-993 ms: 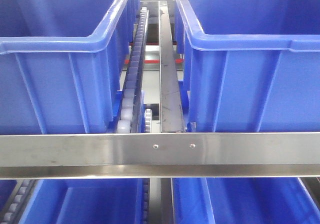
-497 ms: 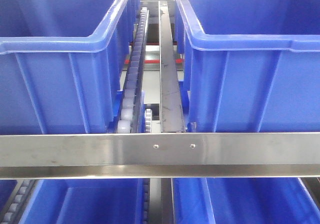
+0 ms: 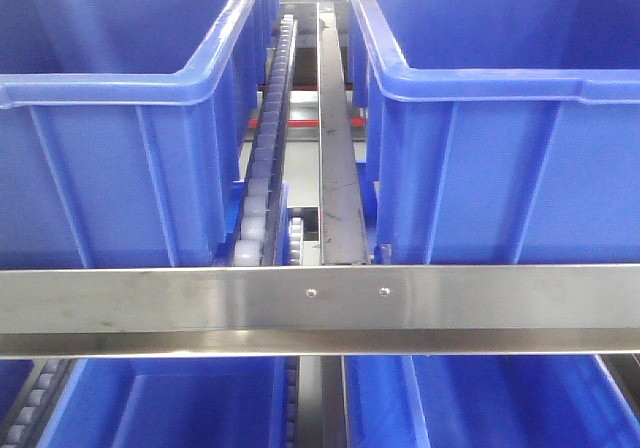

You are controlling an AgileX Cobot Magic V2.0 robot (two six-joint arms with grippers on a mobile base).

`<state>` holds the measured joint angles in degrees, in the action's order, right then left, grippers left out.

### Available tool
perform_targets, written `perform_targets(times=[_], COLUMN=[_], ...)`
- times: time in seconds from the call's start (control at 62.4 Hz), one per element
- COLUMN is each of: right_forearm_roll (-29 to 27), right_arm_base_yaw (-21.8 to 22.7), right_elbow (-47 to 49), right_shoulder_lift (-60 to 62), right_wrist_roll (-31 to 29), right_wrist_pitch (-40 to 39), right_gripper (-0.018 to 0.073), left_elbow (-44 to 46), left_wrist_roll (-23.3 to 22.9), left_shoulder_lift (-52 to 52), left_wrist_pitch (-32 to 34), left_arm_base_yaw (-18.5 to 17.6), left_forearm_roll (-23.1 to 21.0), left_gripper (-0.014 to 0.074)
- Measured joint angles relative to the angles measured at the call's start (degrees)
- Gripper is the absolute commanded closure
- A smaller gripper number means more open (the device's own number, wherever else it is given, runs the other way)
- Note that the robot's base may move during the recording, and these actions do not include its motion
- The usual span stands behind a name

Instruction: Pick and sort blue part to right shelf

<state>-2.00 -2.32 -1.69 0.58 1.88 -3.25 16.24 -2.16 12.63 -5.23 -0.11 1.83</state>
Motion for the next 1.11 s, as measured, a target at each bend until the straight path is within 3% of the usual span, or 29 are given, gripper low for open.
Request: perform_targets(times=[0.673, 0.913, 1.106], right_forearm_roll=[0.0, 0.0, 0.0], right_arm_base_yaw=[0.0, 0.0, 0.0], right_elbow=[0.0, 0.0, 0.0], right_shoulder_lift=[0.0, 0.0, 0.0], right_wrist_roll=[0.0, 0.0, 0.0], right_wrist_pitch=[0.0, 0.0, 0.0], right_gripper=[0.0529, 0.0529, 0.0529], left_elbow=[-3.97, -11.89, -16.74], left_wrist_roll=[0.0, 0.34, 2.16], left_shoulder_lift=[0.0, -4.92, -11.28], left_wrist_pitch=[0.0, 2.88, 4.55], left_arm_base_yaw=[0.0, -4.64, -6.37], left_forearm_roll=[0.0, -0.15, -3.74], left_gripper=[0.0473, 0.0473, 0.0473])
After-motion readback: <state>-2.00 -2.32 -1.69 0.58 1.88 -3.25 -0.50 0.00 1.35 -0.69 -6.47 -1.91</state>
